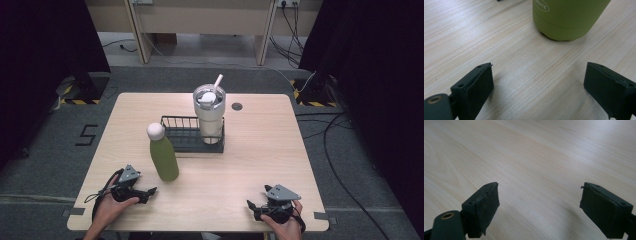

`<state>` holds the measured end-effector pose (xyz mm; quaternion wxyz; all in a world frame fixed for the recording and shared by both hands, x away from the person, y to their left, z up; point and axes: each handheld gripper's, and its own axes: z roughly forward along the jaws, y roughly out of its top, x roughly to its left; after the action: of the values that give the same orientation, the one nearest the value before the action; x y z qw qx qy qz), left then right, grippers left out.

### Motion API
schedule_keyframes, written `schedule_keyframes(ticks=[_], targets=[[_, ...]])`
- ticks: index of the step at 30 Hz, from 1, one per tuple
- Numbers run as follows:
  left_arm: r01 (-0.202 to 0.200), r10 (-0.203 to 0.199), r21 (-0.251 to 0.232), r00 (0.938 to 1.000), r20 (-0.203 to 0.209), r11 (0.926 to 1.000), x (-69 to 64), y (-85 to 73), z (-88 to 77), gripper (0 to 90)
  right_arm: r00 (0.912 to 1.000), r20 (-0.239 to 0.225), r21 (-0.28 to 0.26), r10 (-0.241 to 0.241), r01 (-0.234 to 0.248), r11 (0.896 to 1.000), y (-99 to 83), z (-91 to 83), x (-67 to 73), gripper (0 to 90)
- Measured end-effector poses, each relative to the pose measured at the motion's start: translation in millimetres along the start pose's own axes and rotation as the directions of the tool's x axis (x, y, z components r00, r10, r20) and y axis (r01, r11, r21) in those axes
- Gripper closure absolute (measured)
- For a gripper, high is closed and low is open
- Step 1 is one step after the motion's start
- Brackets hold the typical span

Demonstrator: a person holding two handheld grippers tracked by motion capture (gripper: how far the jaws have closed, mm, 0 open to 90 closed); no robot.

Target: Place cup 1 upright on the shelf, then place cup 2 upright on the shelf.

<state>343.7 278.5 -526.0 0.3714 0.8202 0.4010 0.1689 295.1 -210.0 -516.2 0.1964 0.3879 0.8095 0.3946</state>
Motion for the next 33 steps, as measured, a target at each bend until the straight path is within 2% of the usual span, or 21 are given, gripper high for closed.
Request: schedule_keyframes(ticks=[4,5,12,25,28,33], targets=[[0.0,0.0,0.0,1.0,0.0,1.0,0.0,0.0,0.0,8.2,1.0,0.002,0.057,-0.006,0.006,0.998,-3.0,4.6,1.2,14.5],[0.0,0.0,0.0,1.0,-0.001,1.0,0.0,0.0,-0.1,8.2,0.9999,-0.006,0.064,0.009,-0.008,0.998,-4.3,6.2,1.3,12.8],[-0.002,0.002,0.001,1.0,-0.001,1.0,-0.1,0.0,-0.1,8.3,0.9999,-0.011,0.066,0.002,-0.002,0.998,-4.9,7.6,3.4,7.4],[-0.005,0.005,-0.002,1.0,0.005,1.0,-0.2,-0.5,-0.7,9.0,0.9999,-0.013,0.064,0.001,0.0,0.998,-5.5,7.5,3.3,6.9],[-0.008,0.008,-0.018,0.9998,0.019,0.9998,0.5,-1.9,-3.4,15.7,0.9999,-0.013,0.064,0.002,-0.002,0.998,-5.6,7.4,3.4,6.8],[-0.014,0.015,-0.054,0.9996,0.026,0.9985,1.4,-3.1,-6.3,15.0,0.9999,-0.012,0.064,0.003,-0.003,0.998,-5.7,7.4,3.5,6.8]])
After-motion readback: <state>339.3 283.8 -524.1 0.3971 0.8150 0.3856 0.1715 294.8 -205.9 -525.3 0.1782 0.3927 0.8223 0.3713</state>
